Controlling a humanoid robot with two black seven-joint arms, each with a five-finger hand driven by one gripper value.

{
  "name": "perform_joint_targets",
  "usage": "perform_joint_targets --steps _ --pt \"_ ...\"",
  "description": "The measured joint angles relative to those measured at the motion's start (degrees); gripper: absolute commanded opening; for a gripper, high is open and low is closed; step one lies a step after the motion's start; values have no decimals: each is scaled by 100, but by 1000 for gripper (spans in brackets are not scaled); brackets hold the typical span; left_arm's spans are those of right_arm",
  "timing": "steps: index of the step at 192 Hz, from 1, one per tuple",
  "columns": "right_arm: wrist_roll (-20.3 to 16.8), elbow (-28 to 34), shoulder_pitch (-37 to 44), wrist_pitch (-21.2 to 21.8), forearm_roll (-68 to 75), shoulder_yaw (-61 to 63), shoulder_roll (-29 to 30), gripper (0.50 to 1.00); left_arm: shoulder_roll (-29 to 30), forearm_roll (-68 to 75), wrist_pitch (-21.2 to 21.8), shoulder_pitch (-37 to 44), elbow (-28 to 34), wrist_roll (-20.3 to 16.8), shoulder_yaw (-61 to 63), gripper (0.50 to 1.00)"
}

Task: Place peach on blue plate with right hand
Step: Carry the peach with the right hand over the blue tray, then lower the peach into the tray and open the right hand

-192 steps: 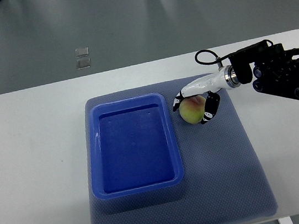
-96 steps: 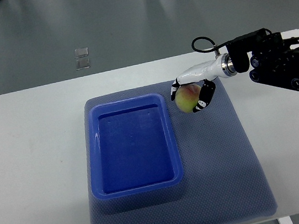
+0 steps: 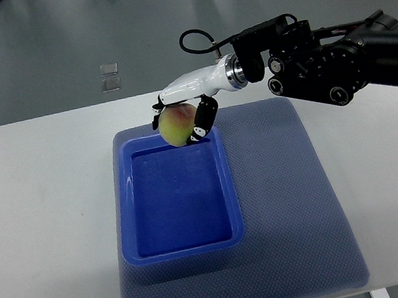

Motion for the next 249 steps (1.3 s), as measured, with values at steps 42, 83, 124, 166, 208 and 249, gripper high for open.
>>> perform_joint_targets --steps 42,83,124,166,208,249 --pt "-1 -320 -168 -14 35 -41 612 637 0 0 -1 -1 -2 -1 0 1000" --pt "-1 -584 -496 -23 23 -142 655 725 0 0 -1 -3 1 -2 -1 1000" --pt "-1 -623 -640 -23 26 -384 656 787 0 0 -1 -3 -6 -4 0 1000" --pt "4 -623 -697 -22 33 -394 656 915 0 0 -1 -3 -7 -4 8 1000" --pt "8 -623 -647 62 36 -395 656 930 0 0 -1 -3 -7 -4 1 1000" --pt "15 -623 -517 58 121 -284 656 928 0 0 -1 -3 -7 -7 0 1000"
